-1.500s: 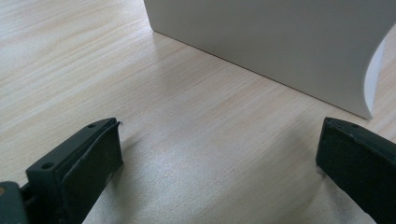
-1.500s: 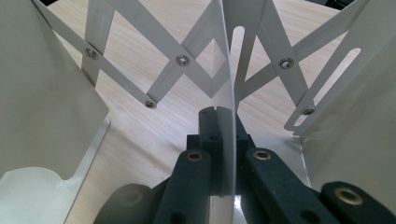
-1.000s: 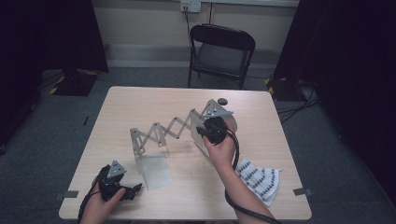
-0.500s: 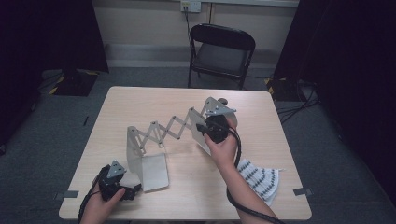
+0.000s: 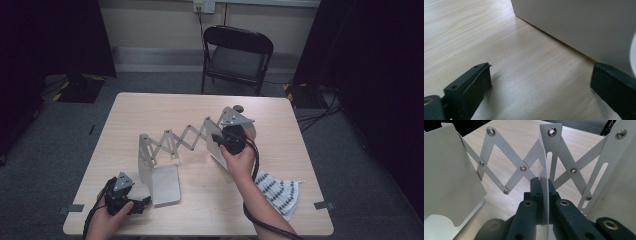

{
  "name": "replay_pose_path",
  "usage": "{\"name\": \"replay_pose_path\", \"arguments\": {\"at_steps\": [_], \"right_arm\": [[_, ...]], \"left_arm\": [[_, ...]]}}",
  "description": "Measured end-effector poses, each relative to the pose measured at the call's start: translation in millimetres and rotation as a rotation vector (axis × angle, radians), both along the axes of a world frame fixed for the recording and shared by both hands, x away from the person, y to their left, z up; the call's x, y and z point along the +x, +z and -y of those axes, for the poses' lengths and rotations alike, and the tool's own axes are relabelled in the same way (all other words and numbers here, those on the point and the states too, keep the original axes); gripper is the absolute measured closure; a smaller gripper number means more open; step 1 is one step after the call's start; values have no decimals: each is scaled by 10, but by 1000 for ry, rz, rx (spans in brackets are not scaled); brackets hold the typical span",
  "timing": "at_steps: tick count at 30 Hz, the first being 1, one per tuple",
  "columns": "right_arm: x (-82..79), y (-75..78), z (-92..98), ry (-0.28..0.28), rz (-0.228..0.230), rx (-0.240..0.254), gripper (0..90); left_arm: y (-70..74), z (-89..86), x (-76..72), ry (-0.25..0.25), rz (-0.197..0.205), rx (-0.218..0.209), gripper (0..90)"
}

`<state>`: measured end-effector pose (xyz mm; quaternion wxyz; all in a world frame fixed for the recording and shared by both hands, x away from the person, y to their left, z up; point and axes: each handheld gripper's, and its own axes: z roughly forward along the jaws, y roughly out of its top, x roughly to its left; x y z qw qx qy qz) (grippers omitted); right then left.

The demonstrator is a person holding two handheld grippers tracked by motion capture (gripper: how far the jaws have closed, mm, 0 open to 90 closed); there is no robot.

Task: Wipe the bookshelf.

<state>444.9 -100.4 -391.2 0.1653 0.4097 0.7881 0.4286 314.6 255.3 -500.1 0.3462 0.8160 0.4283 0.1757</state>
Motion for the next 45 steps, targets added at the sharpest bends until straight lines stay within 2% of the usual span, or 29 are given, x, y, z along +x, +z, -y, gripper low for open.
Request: {"name": "replay_pose_path", "arguments": {"at_steps": [3, 5, 6, 11, 19, 22, 23, 26, 29, 30, 33, 35, 38, 39, 40, 41, 45], "right_arm": [[-2, -7, 10, -1, 1, 0, 900], [-2, -3, 17, -2, 3, 0, 900], [-4, -2, 20, -1, 9, -3, 900], [-11, 18, 24, 7, 22, 1, 900], [-17, 78, 49, 19, 41, 28, 897], [-17, 112, 74, 28, 51, 34, 895], [-14, 126, 101, 29, 51, 53, 891], [-15, 136, 129, 34, 57, 46, 892], [-16, 115, 147, 31, 53, 45, 895], [-10, 71, 154, 34, 54, 8, 900], [17, -17, 203, 24, 21, 23, 900], [20, -66, 251, 31, 42, 41, 900], [23, -57, 253, 48, 41, 15, 900], [19, -74, 252, 51, 30, -9, 900], [19, -74, 252, 51, 30, -9, 900], [6, -99, 245, 53, 22, -43, 900], [-12, -127, 231, 47, 12, -72, 900]], "left_arm": [[16, -12, -5, 1, 2, 2, 78], [30, -12, -5, 5, 7, -9, 148], [41, -9, -5, 10, 8, -14, 155], [135, 22, -19, 13, 41, -43, 155], [214, 133, -45, -22, 69, -20, 160], [254, 171, -52, -29, 86, -30, 159], [281, 203, -58, -32, 97, -32, 159], [302, 259, -54, -47, 103, -37, 160], [297, 284, -54, -58, 93, -33, 159], [273, 299, -57, -57, 81, -25, 160], [251, 291, -56, -57, 71, -19, 159], [240, 282, -52, -57, 65, -18, 160], [228, 282, -47, -65, 61, -10, 160], [227, 279, -48, -64, 59, -7, 159], [227, 279, -48, -64, 59, -7, 160], [224, 273, -49, -60, 58, -9, 159], [216, 246, -53, -54, 52, -6, 160]]}}
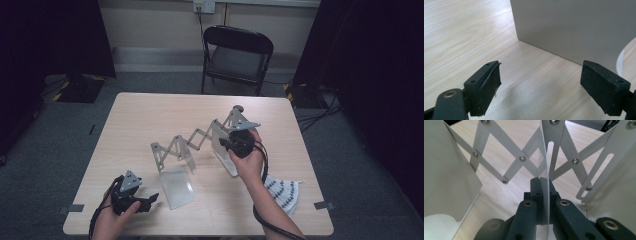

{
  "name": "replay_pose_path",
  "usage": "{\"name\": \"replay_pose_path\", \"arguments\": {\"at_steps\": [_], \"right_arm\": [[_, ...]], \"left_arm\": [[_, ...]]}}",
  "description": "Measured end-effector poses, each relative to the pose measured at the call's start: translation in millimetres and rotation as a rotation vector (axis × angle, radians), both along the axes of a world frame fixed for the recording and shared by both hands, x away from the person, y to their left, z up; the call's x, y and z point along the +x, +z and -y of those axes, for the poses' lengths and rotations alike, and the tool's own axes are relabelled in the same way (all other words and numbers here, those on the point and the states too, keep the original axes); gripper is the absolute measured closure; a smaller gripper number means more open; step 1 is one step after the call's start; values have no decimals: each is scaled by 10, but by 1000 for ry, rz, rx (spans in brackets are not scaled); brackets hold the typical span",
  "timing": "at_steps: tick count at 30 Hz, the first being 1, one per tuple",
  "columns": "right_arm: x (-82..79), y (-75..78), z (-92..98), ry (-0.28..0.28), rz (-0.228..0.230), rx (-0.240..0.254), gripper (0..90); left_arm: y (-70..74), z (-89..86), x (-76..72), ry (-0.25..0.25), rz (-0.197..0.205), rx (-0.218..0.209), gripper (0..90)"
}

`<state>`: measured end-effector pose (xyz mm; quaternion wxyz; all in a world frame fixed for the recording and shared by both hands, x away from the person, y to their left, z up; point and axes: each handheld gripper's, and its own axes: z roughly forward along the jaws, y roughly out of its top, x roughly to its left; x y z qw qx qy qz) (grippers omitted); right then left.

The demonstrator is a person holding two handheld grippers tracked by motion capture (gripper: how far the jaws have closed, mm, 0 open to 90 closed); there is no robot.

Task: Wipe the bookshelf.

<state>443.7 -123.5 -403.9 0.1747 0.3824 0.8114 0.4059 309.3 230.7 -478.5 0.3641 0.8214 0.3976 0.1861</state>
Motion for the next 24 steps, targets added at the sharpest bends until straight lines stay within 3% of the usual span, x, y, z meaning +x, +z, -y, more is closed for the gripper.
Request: {"name": "replay_pose_path", "arguments": {"at_steps": [5, 10, 18, 23, 24], "right_arm": [[14, 1, -17, -6, -10, -17, 899], [48, -6, -35, -15, -69, -40, 874], [144, 102, -113, -51, -151, -77, 695], [193, 180, -162, -85, -179, -60, 717], [220, 207, -200, -98, -247, -41, 793]], "left_arm": [[-10, -4, 4, -7, -2, 13, 162], [-27, -25, 6, -2, -8, 23, 162], [-65, -53, 18, -6, -27, 23, 164], [-66, -55, 19, -8, -27, 23, 164], [-63, -55, 17, -8, -24, 23, 164]]}}
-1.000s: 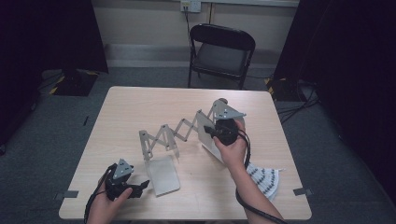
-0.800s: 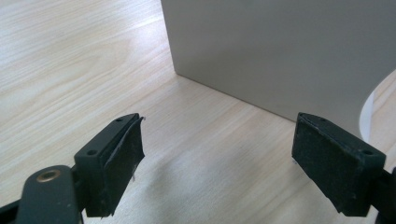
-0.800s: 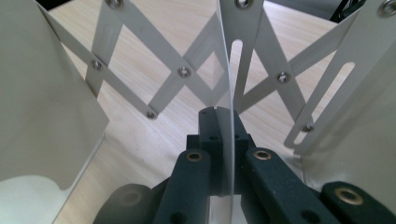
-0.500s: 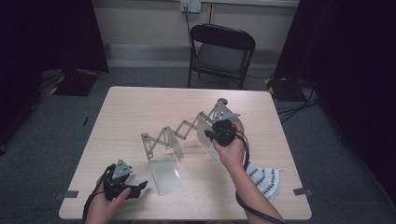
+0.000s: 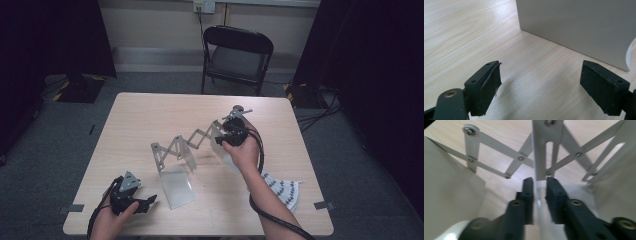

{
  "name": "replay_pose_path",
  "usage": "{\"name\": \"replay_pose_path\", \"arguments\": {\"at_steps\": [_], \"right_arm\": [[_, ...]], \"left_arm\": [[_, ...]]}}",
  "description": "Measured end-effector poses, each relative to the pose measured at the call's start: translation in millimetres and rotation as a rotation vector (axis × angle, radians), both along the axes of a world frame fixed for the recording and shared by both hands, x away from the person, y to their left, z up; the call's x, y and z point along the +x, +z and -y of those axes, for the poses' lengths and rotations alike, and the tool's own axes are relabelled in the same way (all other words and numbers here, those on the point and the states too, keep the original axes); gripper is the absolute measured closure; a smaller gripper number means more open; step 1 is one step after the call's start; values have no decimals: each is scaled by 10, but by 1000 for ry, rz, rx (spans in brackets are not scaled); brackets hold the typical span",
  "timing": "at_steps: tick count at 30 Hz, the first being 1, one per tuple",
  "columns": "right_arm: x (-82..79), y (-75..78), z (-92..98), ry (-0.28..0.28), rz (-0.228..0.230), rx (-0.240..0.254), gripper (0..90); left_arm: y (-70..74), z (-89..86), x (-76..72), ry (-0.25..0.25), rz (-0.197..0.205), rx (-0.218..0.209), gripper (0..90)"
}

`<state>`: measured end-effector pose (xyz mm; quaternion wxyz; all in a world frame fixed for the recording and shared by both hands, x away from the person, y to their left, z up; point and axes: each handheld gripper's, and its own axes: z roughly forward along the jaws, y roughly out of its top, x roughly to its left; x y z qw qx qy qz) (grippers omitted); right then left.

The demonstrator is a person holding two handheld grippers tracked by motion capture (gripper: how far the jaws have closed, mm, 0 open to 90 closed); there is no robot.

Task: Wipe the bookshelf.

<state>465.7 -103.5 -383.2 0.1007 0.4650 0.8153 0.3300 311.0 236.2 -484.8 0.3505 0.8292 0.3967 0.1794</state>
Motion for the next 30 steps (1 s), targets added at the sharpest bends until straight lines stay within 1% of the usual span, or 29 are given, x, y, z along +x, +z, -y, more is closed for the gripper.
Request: {"name": "replay_pose_path", "arguments": {"at_steps": [1, 2, 3, 4, 6, 8, 10, 11, 13, 15, 16, 17, 18, 19, 20, 21, 22, 24, 25, 26, 27, 28, 30], "right_arm": [[0, 0, 0, 0, 0, 0, 793], [11, 5, -16, -2, -20, -1, 803], [29, 5, -32, -7, -35, -16, 800], [54, -5, -45, -20, -60, -12, 790], [61, -9, -49, -25, -63, -12, 789], [73, -20, -74, -25, -66, -29, 785], [92, -47, -99, -28, -83, -31, 779], [100, -66, -119, -35, -89, -50, 778], [112, -99, -147, -39, -98, -71, 822], [118, -131, -164, -43, -92, -103, 860], [110, -144, -178, -41, -67, -131, 886], [110, -144, -178, -41, -67, -131, 886], [102, -138, -194, -26, -52, -152, 895], [92, -128, -210, -13, -38, -163, 900], [77, -107, -214, 2, -20, -151, 900], [77, -107, -214, 2, -20, -151, 900], [65, -99, -187, 23, -7, -140, 900], [61, -101, -174, 34, 1, -134, 900], [55, -102, -152, 36, 5, -121, 900], [38, -105, -114, 51, 17, -109, 900], [38, -105, -114, 51, 17, -109, 900], [27, -107, -86, 54, 23, -95, 900], [10, -96, -61, 73, 42, -86, 900]], "left_arm": [[0, 0, 0, 0, 0, 0, 164], [1, 0, -1, -3, 0, -2, 164], [2, -3, -1, -3, -1, -4, 164], [-2, -1, -5, 1, -1, -7, 165], [-5, 0, -6, 1, -3, -9, 165], [-4, 0, -7, -6, -5, -3, 165], [-3, 3, -6, -4, -5, 1, 165], [-2, 3, -6, -5, -5, 0, 165], [-3, 2, -4, -8, -4, -5, 165], [-6, 3, -5, -7, -5, -4, 166], [-8, 6, -6, -9, -4, -3, 165], [-8, 6, -6, -9, -4, -3, 166], [-10, 11, -7, -7, -4, -7, 166], [-10, 14, -8, -8, -6, -2, 165], [-13, 23, -11, -10, -7, -6, 166], [-13, 23, -11, -10, -7, -6, 166], [-13, 26, -12, -12, -8, -5, 166], [-14, 30, -13, -9, -7, -8, 166], [-13, 32, -12, -11, -8, -7, 166], [-9, 36, -10, -10, -10, -4, 166], [-9, 36, -10, -10, -10, -4, 166], [-9, 45, -10, -14, -9, -7, 166], [-6, 65, -12, -16, -6, -7, 166]]}}
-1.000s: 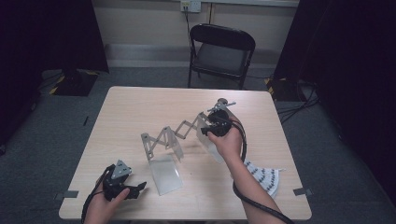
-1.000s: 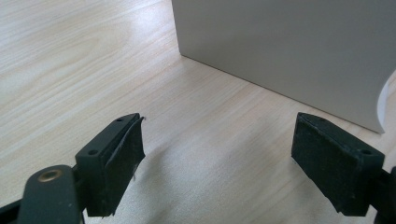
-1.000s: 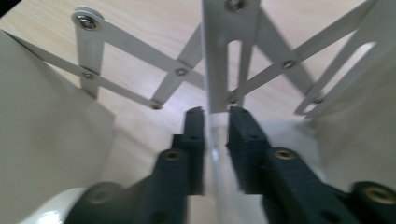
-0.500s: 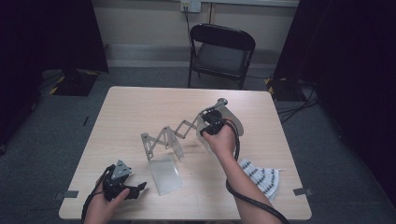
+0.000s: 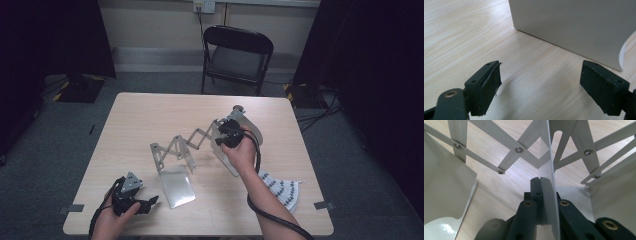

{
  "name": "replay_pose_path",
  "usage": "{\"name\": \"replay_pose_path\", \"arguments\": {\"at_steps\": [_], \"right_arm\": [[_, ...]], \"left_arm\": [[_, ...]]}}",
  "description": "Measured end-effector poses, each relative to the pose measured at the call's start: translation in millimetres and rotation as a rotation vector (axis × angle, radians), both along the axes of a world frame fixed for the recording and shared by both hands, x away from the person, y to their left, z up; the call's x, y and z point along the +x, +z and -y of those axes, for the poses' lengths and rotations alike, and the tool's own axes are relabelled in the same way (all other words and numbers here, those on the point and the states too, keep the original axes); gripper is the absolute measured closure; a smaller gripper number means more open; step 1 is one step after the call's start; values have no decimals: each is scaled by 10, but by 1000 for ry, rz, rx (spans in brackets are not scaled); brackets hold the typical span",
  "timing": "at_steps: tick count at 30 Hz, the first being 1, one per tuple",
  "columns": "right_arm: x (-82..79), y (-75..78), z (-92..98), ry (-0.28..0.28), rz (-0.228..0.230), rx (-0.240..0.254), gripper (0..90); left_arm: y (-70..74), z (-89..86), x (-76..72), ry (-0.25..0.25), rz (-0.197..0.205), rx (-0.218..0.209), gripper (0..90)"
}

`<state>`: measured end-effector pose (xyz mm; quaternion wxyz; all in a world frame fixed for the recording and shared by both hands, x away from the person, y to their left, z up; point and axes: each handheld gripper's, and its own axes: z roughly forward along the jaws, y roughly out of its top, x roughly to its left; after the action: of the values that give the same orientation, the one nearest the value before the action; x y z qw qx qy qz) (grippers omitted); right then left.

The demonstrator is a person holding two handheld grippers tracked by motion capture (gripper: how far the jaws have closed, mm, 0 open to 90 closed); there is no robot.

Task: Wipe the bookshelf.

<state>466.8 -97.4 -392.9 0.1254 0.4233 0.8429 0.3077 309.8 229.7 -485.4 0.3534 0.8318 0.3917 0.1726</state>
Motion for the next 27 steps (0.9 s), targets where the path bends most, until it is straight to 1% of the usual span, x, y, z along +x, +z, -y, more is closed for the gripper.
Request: {"name": "replay_pose_path", "arguments": {"at_steps": [1, 2, 4, 8, 10, 11, 12, 13, 14, 16, 18, 19, 21, 22, 23, 24, 25, 26, 27], "right_arm": [[-6, 14, 13, 5, 5, 6, 900], [-6, 14, 13, 5, 5, 6, 900], [-16, 48, 29, 24, 22, 6, 900], [-24, 170, 76, 51, 49, 15, 897], [-21, 183, 84, 52, 47, 19, 895], [-14, 199, 102, 55, 45, 26, 891], [0, 216, 139, 58, 45, 48, 883], [0, 216, 139, 58, 45, 48, 883], [7, 223, 162, 56, 44, 63, 880], [13, 230, 203, 63, 46, 75, 877], [18, 238, 242, 65, 35, 82, 874], [24, 250, 297, 61, 31, 97, 871], [26, 259, 324, 59, 31, 99, 870], [46, 280, 404, 57, 26, 117, 870], [52, 288, 431, 55, 20, 126, 870], [52, 288, 431, 55, 20, 126, 870], [62, 294, 464, 56, 23, 132, 872], [74, 301, 494, 62, 24, 126, 874], [91, 301, 530, 57, 21, 134, 873]], "left_arm": [[0, 0, 0, 0, 0, 0, 166], [5, 7, 1, -4, 2, 10, 166], [6, 27, 3, -5, 1, 5, 166], [-1, 36, 6, -6, 1, 1, 166], [-3, 32, 6, -8, -2, 3, 166], [-4, 31, 7, -8, -2, 3, 166], [-5, 25, 8, -8, -4, 4, 166], [-5, 25, 8, -8, -4, 4, 166], [-6, 23, 9, -8, -4, 5, 166], [-13, 20, 11, -7, -5, 1, 166], [-19, 20, 14, -6, -7, 1, 166], [-28, 24, 16, -4, -10, 3, 166], [-37, 33, 16, -4, -15, -1, 166], [-39, 34, 18, -10, -15, 9, 166], [-47, 45, 16, -12, -23, 10, 166], [-47, 45, 16, -12, -23, 10, 166], [-52, 53, 18, -15, -24, 10, 166], [-57, 61, 17, -14, -25, 9, 166], [-57, 61, 20, -18, -24, 11, 166]]}}
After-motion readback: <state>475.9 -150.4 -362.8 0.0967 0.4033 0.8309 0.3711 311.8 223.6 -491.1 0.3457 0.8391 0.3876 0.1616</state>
